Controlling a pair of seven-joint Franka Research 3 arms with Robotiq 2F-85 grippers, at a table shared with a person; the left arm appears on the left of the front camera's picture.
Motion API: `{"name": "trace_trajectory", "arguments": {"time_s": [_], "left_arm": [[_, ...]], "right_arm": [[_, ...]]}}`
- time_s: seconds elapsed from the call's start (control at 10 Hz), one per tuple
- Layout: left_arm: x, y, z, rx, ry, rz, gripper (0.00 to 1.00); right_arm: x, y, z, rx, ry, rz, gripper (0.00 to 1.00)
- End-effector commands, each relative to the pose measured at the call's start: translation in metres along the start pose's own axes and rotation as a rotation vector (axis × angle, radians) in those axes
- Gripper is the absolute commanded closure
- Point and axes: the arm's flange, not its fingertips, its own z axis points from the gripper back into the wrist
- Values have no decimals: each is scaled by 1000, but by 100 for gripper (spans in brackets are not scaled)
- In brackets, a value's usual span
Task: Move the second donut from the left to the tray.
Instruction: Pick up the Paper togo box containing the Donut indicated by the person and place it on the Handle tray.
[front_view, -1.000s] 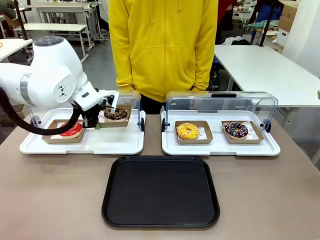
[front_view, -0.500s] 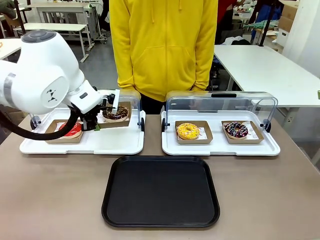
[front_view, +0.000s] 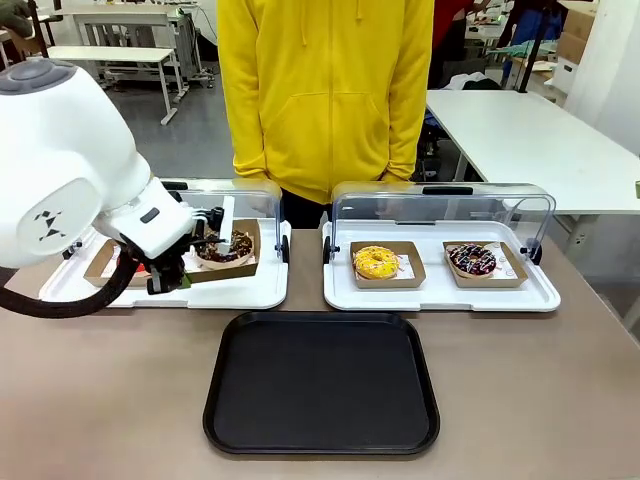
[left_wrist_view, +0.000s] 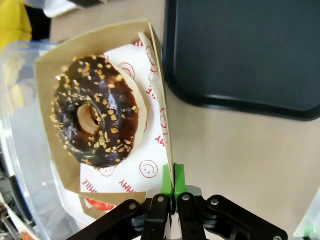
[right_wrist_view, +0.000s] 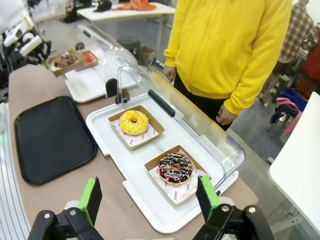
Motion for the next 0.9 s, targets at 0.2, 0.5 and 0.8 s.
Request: {"name": "trace_trajectory", "arguments": {"time_s": [0.2,0.5,0.8], "left_arm": [[37,-61,-5,12,-10,38,98],[82,-95,-29,-27,-13,-41,98],[114,-141,-55,-42,12,-115,98]], "right_arm": [[1,-3,-1,-3,-30,25,0],[1,-3,-1,-3,-30,25,0],[1,-3,-1,-3,-30,25,0]]}}
